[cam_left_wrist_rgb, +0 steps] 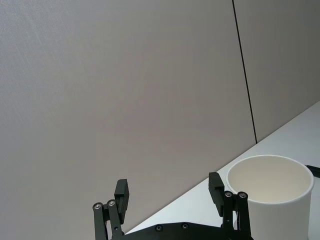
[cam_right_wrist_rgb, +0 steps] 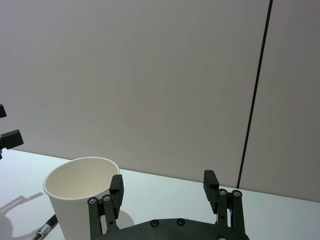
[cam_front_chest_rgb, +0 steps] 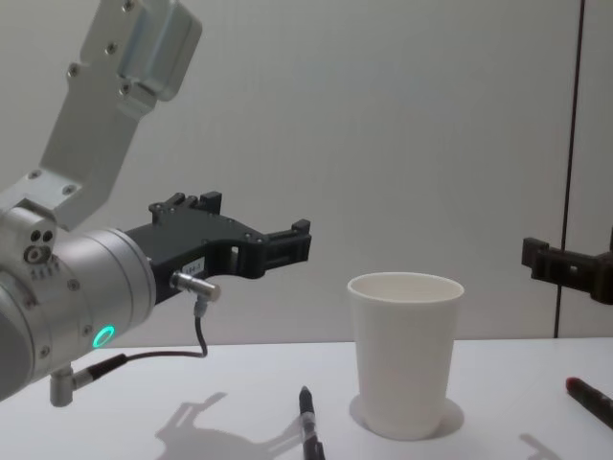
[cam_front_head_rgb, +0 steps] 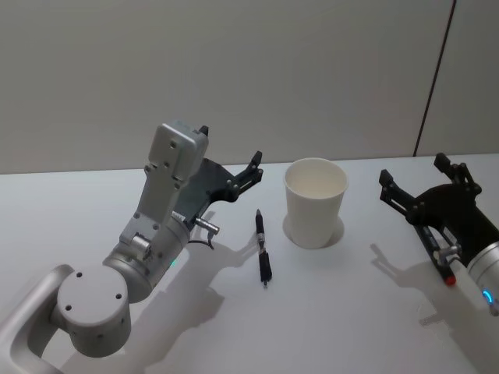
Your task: Place the pen into the pen holder.
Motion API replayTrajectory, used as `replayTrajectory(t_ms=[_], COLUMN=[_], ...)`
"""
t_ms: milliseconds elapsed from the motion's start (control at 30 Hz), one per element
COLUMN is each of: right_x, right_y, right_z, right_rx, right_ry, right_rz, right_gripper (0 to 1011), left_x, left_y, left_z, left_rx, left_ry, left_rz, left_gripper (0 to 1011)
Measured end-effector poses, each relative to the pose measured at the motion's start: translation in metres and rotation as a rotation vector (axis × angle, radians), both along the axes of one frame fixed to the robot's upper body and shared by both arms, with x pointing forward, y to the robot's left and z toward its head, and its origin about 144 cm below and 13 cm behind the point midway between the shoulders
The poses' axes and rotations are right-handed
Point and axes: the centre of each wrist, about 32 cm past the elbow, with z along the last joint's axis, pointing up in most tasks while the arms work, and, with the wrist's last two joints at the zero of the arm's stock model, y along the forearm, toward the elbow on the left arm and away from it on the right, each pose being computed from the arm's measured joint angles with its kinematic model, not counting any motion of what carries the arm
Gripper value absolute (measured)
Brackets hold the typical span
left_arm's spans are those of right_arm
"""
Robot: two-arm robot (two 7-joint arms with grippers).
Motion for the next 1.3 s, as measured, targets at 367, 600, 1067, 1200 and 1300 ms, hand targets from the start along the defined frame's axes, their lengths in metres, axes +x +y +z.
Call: replayTrajectory(t_ms=[367, 600, 1067, 1200, 1300], right_x=[0.0, 0.0, 0.0, 0.0, 0.0], right_y=[0.0, 0.0, 0.0, 0.0, 0.0], right_z=[0.0, 0.0, 0.0, 0.0, 0.0], right_rx=[0.0, 0.0, 0.0, 0.0, 0.0], right_ry=[0.0, 0.0, 0.0, 0.0, 0.0], right_rz=[0.0, 0.0, 0.0, 0.0, 0.0], right_gripper=[1001, 1001, 1001, 1001, 1001], left_x=[0.0, 0.0, 0.0, 0.0, 0.0], left_y=[0.0, 0.0, 0.0, 0.0, 0.0], left_z=[0.0, 0.0, 0.0, 0.0, 0.0], left_rx=[0.0, 0.0, 0.0, 0.0, 0.0], left_ry=[0.0, 0.0, 0.0, 0.0, 0.0], left_rz=[0.0, 0.0, 0.0, 0.0, 0.0], left_gripper=[1003, 1004, 1004, 1004, 1004])
